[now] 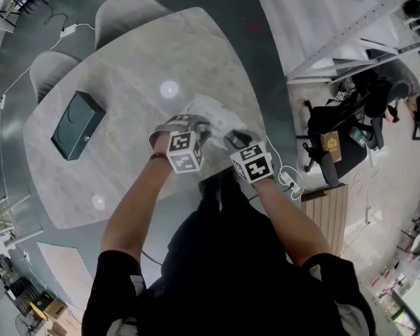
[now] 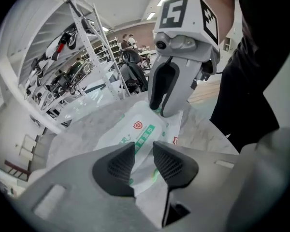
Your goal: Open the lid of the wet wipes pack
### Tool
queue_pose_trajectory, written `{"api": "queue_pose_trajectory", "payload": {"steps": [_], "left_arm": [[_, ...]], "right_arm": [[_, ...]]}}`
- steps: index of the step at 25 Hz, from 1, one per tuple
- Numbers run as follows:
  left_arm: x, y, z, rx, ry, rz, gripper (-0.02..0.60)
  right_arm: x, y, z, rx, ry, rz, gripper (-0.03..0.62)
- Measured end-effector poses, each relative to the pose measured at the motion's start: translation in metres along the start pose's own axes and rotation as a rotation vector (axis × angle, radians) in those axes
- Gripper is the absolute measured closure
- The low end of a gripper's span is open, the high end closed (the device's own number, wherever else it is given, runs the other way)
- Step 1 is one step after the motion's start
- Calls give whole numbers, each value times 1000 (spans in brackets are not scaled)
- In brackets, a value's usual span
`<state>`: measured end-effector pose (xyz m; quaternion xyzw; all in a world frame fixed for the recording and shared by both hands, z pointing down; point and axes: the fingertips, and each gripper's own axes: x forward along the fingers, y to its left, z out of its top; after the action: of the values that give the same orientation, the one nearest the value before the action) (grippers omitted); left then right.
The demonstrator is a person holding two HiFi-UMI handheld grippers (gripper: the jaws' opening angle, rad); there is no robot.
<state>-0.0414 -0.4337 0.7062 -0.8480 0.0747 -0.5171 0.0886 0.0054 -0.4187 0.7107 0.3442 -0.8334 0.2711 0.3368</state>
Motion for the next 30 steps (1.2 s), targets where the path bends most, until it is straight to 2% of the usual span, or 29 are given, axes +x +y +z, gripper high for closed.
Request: {"api": "queue_pose_trajectory", "payload": {"steps": [5,10,12,20,24,29,30], "left_arm": [[4,10,0,114,40,42,398],[2,6,2,206,52,-27,374],[0,5,3,213,51,-49,388],[-8,9,12,231,34,-42,422],[-12,11,17,209,19,-42,422],[-27,29,26,158,-29,-8,454],[-27,32,26,163,-22,0,495]], "right_arm": [[3,-6,1,-19,0,-17,467],[7,2,0,-59,7,-20,468],[8,1,-1,-55,12,-9,471],[9,-1,-3,-62,24,9,474],[8,-1,-3,-67,22,9,474],[9,0,-3,-69,20,3,476],[9,0,-3,-65,19,3,476]]}}
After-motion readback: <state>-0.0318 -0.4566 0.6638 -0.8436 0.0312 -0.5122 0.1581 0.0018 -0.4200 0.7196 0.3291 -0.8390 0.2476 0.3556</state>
